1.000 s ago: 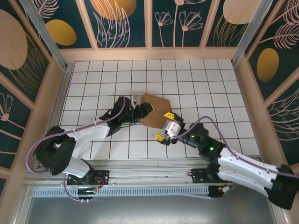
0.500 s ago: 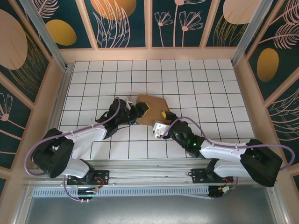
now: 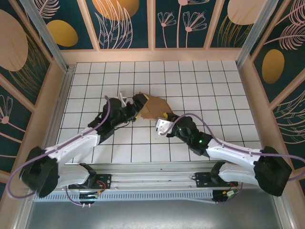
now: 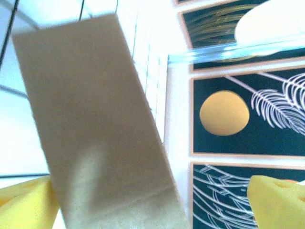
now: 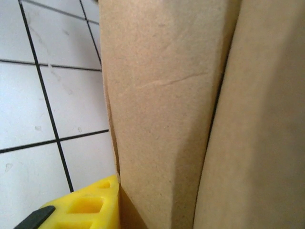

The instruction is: Fold the paper box

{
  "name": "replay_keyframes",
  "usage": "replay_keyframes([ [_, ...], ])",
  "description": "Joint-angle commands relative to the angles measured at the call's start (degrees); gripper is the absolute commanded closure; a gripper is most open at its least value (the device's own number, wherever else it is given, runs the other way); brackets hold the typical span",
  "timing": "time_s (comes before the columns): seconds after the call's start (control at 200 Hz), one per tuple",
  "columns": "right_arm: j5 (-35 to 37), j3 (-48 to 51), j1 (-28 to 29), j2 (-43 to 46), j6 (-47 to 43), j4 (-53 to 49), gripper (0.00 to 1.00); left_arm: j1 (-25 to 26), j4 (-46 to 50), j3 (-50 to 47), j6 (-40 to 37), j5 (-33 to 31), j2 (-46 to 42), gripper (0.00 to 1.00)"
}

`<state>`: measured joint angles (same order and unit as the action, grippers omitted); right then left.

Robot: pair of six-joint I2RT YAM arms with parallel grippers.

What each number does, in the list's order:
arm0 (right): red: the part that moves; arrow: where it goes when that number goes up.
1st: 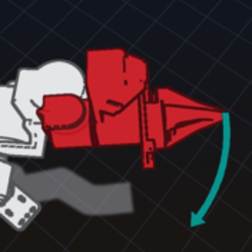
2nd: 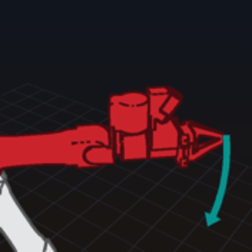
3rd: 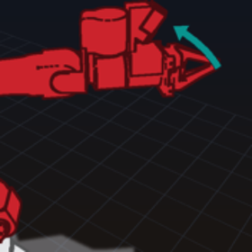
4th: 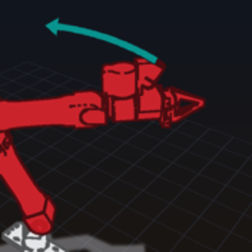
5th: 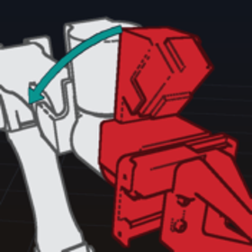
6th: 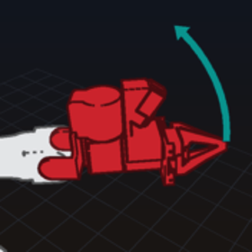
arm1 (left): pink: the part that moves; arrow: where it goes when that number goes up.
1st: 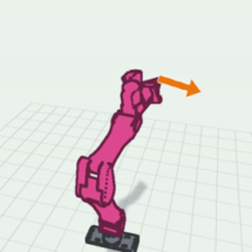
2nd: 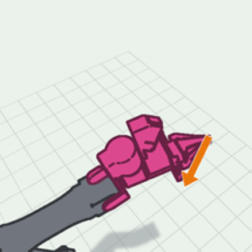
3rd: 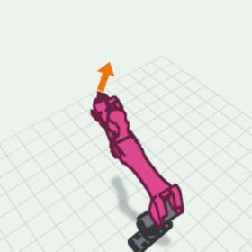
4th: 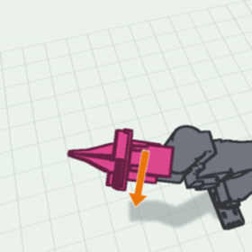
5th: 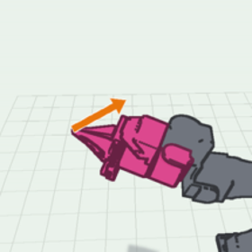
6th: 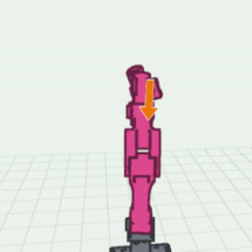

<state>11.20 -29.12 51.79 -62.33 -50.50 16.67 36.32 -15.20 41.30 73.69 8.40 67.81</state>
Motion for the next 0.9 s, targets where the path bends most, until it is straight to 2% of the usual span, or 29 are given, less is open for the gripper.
replay_keyframes([
  [0.0,-5.6,-4.4,-1.2,3.4,3.2,-15.3,0.65,-0.4,11.3,6.1,-14.9,-13.8,-7.0,0.01],
  [0.115,-14.1,-12.7,-3.7,3.3,4.3,-31.0,0.64,-0.4,16.8,8.7,-27.4,-20.7,-12.5,0.01],
  [0.19,-19.5,-20.9,-5.8,-0.2,4.2,-43.7,0.64,-0.4,18.1,8.2,-34.7,-21.5,-15.3,0.01],
  [0.33,-18.7,-33.7,-6.9,-10.6,3.7,-63.6,0.63,-0.4,18.2,3.8,-40.9,-21.2,-19.6,0.01],
  [0.405,-18.6,-39.7,-8.4,-16.0,3.2,-70.4,0.62,-0.4,17.6,0.8,-41.0,-20.5,-21.3,0.01],
  [0.541,-21.4,-48.7,-10.7,-23.0,0.8,-76.0,0.61,-0.4,15.2,-3.8,-39.3,-18.0,-23.1,0.01],
  [0.891,-26.0,-61.6,-14.1,-37.8,-7.0,-77.9,0.51,-0.4,9.1,-13.0,-29.9,-11.2,-22.7,0.01],
])
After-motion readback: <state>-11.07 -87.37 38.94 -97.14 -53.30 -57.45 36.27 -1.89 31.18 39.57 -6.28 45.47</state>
